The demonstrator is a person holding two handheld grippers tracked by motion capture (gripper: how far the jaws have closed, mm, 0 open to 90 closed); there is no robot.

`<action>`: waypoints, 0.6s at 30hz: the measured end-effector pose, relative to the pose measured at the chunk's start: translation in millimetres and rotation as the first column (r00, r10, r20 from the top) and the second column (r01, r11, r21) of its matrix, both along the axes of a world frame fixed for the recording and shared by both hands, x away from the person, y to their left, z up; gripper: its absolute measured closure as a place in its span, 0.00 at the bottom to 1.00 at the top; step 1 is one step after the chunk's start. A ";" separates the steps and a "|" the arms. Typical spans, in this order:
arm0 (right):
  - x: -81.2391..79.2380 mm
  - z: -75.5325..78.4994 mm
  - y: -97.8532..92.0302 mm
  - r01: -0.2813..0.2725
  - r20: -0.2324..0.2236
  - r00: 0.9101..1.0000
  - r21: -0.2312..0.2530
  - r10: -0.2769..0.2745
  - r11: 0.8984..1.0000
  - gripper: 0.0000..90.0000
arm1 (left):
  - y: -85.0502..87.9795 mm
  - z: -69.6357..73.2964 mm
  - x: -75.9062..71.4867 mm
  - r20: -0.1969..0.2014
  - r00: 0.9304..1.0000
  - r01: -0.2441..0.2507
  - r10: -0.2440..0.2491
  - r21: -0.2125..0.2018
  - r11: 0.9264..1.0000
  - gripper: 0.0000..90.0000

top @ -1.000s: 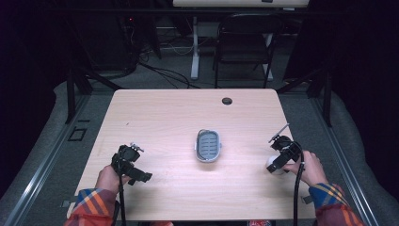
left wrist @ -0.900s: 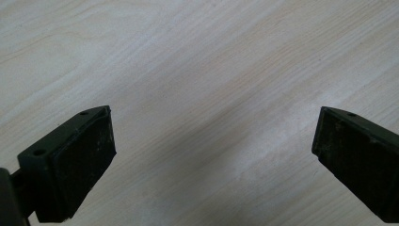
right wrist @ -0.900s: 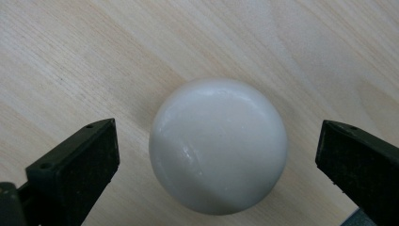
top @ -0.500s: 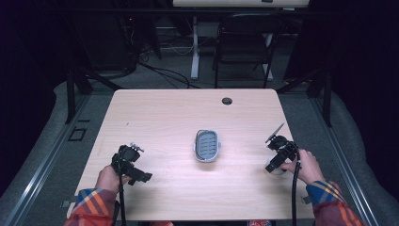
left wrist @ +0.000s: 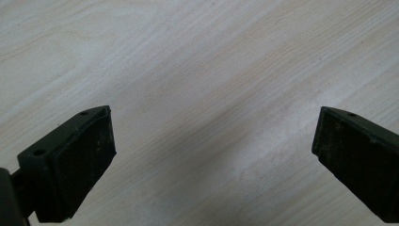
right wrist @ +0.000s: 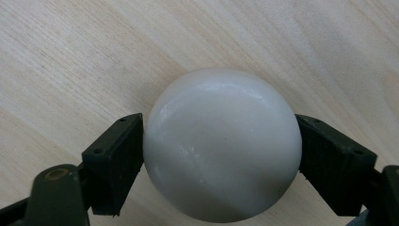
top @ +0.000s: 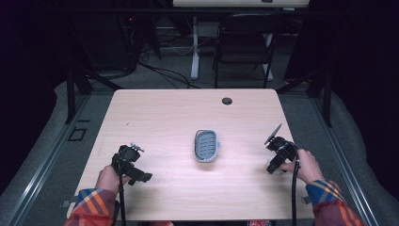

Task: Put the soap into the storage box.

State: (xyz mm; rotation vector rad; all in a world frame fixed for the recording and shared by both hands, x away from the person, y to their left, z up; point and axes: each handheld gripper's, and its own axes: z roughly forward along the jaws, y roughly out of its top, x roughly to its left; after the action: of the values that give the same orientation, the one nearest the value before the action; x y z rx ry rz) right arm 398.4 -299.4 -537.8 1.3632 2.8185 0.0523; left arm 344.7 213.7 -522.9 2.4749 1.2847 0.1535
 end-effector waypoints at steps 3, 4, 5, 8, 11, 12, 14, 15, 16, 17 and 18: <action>0.3 0.3 0.4 -0.006 -0.002 1.000 -0.014 0.006 1.000 0.26 | -0.1 -0.1 0.1 0.000 1.000 0.002 -0.002 0.001 1.000 0.00; -2.5 -4.3 1.2 0.037 0.033 0.999 0.032 -0.038 0.999 0.26 | -0.1 -0.1 0.1 0.000 1.000 0.002 -0.002 0.001 1.000 0.00; -2.5 -4.3 1.2 0.037 0.033 0.999 0.032 -0.038 0.999 0.26 | -0.1 -0.1 0.1 0.000 1.000 0.002 -0.002 0.001 1.000 0.00; 1.6 0.9 1.0 -0.010 -0.013 1.000 -0.031 0.010 0.999 0.27 | -0.1 -0.1 0.2 0.000 1.000 0.002 -0.002 0.001 1.000 0.00; 0.8 -0.7 1.1 0.004 -0.004 1.000 -0.015 -0.004 1.000 0.27 | -0.1 -0.2 0.2 -0.001 1.000 0.002 -0.002 0.001 1.000 0.00; 1.0 -0.5 1.1 0.002 -0.006 1.000 -0.018 -0.002 1.000 0.27 | -0.1 -0.2 0.2 0.000 1.000 0.002 -0.002 0.000 1.000 0.00; 1.2 -0.6 1.6 0.011 -0.008 1.000 -0.019 -0.011 1.000 0.27 | -0.1 -0.1 0.1 0.000 1.000 0.002 -0.002 0.001 1.000 0.00; 1.2 -0.6 1.6 0.011 -0.008 1.000 -0.019 -0.011 1.000 0.27 | -0.1 -0.1 0.1 0.000 1.000 0.003 -0.003 0.001 1.000 0.00; 1.2 -0.7 1.8 0.014 -0.006 1.000 -0.023 -0.014 1.000 0.27 | -0.1 -0.1 0.1 0.000 1.000 0.003 -0.003 0.001 1.000 0.00; 1.3 -0.7 2.0 0.014 -0.006 1.000 -0.024 -0.014 1.000 0.27 | -0.1 -0.1 0.1 0.000 1.000 0.002 -0.002 0.000 1.000 0.00; 1.3 -0.4 2.1 0.011 -0.007 1.000 -0.027 -0.011 1.000 0.27 | -0.1 -0.1 0.2 0.000 1.000 0.003 -0.003 0.001 1.000 0.00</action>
State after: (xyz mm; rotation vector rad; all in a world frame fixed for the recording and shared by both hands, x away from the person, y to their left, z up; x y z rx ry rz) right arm 399.7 -297.3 -538.2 1.3767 2.8065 0.0086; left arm 344.9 213.6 -523.0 2.4771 1.2817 0.1528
